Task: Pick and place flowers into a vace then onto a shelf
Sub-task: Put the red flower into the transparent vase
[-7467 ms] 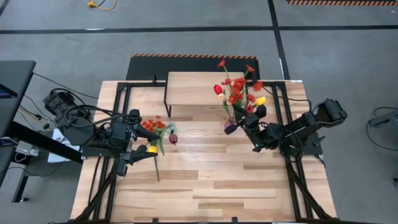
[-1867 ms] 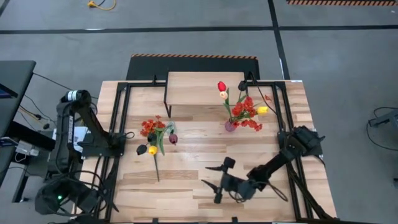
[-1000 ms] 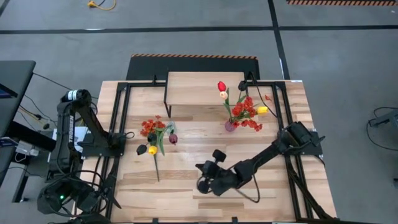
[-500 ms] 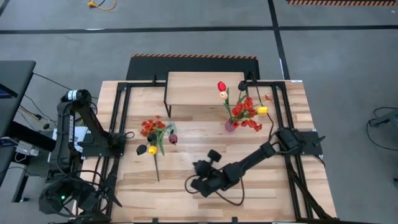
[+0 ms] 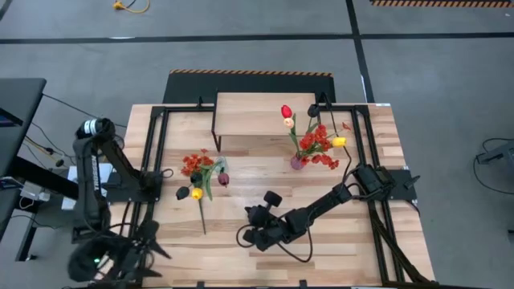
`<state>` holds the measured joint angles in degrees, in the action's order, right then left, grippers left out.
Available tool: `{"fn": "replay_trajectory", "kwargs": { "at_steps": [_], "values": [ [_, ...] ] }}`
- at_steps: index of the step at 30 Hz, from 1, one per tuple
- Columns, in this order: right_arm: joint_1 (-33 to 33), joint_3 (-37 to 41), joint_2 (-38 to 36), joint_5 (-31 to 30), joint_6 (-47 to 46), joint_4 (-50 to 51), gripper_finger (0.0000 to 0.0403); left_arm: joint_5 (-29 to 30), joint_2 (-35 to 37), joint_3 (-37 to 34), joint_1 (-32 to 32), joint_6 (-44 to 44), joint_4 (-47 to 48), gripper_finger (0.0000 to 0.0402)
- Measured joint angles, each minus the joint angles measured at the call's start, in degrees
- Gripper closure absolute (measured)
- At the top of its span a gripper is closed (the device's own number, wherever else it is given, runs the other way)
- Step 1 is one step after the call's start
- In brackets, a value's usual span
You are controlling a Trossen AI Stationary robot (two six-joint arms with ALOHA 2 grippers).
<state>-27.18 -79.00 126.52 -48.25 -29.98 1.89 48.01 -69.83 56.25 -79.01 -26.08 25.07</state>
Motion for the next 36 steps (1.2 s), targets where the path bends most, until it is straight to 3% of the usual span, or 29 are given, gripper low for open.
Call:
{"fn": "replay_trajectory", "kwargs": {
  "at_steps": [8, 13, 19, 28, 30, 36],
  "values": [
    [0.05, 0.00, 0.02, 0.15, 0.00, 1.08, 0.0403, -7.24, -2.71, 0.11, 7.56, 8.67, -7.75, 0.0176],
    [-0.13, 0.00, 0.02, 0.13, -0.59, 3.18, 0.0403, -8.77, -4.16, -0.01, 8.78, 7.72, -8.36, 0.0191],
    [-0.17, 0.00, 0.02, -1.61, -3.10, 5.35, 0.0403, -8.01, -8.08, -0.31, 9.15, 6.96, -9.78, 0.0249],
    [1.00, 0.00, 0.02, -4.44, -2.12, 4.04, 0.0403, -0.98, -11.19, -0.33, 8.91, 4.61, -10.08, 0.0376],
    [1.84, 0.00, 0.40, -3.93, 0.14, 0.63, 0.0403, 0.24, -11.20, -0.33, 8.41, 3.47, -10.07, 0.0394],
    [4.42, -0.04, 5.16, 3.28, 12.97, -20.08, 0.0403, 3.49, -11.20, -0.33, 5.66, 2.96, -10.04, 0.0400]
  ]
}}
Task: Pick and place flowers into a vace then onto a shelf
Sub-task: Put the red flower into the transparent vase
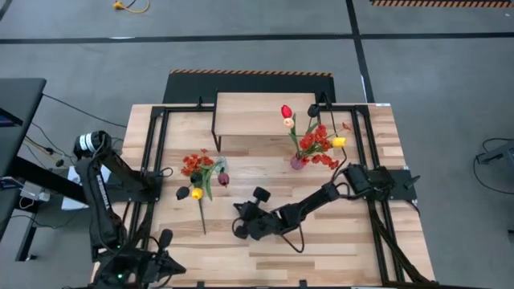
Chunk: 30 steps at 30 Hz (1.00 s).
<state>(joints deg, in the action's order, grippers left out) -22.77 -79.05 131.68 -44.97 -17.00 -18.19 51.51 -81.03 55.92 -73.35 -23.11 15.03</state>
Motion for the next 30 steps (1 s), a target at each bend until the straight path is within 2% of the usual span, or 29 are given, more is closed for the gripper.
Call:
{"fn": "replay_trajectory", "kwargs": {
  "at_steps": [3, 7, 11, 17, 22, 30],
  "values": [
    [1.01, 0.04, 2.88, -1.38, 0.84, -5.15, 0.0403, 0.02, 0.00, 0.00, -1.03, 0.03, 0.00, 0.0400],
    [2.20, 0.13, 3.85, -6.00, 1.87, -6.91, 0.0403, 0.03, 0.00, 0.00, -1.82, 0.05, 0.02, 0.0401],
    [3.89, 0.07, 3.76, -6.71, 4.96, -8.92, 0.0403, 0.07, 0.00, 0.00, -1.91, 0.24, 0.02, 0.0401],
    [7.41, 0.07, 3.76, -7.47, 4.01, -10.80, 0.0403, 0.22, 0.00, 0.00, -1.88, 0.37, 0.04, 0.0401],
    [9.30, 0.04, 3.74, -2.56, 4.54, -11.25, 0.0403, 0.22, 0.00, 0.00, -1.87, 0.52, 0.07, 0.0401],
    [10.75, 0.04, 3.74, 6.52, 12.56, -15.91, 0.0403, 0.20, 0.00, 0.00, -1.87, 0.50, 0.09, 0.0401]
  ]
}}
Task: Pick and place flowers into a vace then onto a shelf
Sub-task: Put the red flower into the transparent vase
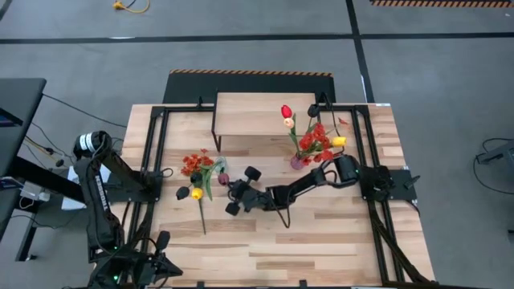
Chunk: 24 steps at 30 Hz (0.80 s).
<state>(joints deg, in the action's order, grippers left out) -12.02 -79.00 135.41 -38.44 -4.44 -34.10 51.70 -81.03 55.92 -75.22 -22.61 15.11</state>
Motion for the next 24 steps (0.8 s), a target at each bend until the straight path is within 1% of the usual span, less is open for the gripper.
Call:
{"fn": "replay_trajectory", "kwargs": {
  "at_steps": [3, 5, 13, 24],
  "values": [
    [0.84, 0.00, 0.00, 4.68, 1.49, -1.22, 0.0403, 0.00, 0.00, 0.00, 0.00, 0.00, 0.00, 0.0401],
    [1.46, 0.00, 0.00, 6.72, 1.49, -1.45, 0.0403, -0.02, 0.00, 0.00, 0.02, 0.00, 0.00, 0.0401],
    [3.57, 0.00, 0.00, 7.24, 1.92, -1.36, 0.0403, -0.02, 0.00, 0.00, 0.02, 0.00, 0.00, 0.0401],
    [4.66, 0.00, 0.00, 7.95, 1.92, -1.51, 0.0403, -0.04, 0.00, 0.00, 0.02, -0.02, 0.00, 0.0401]
  ]
}}
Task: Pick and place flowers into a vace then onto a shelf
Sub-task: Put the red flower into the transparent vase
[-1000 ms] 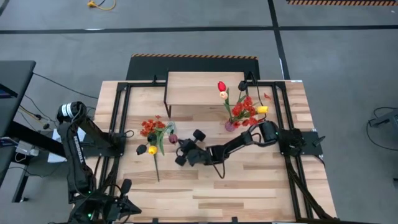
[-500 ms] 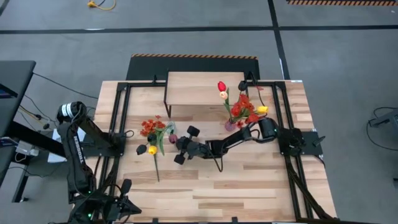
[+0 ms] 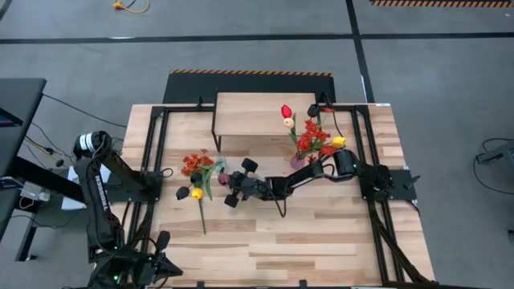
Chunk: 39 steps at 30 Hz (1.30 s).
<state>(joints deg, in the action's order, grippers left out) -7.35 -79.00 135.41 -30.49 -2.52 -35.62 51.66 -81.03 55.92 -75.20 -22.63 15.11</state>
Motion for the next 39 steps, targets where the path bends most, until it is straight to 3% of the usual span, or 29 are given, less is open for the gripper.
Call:
{"fn": "replay_trajectory", "kwargs": {
  "at_steps": [39],
  "values": [
    [-0.87, 0.00, -0.04, 1.93, 3.23, -0.83, 0.0403, -0.07, 0.00, -0.02, 0.02, -0.48, 0.00, 0.0401]
  ]
}}
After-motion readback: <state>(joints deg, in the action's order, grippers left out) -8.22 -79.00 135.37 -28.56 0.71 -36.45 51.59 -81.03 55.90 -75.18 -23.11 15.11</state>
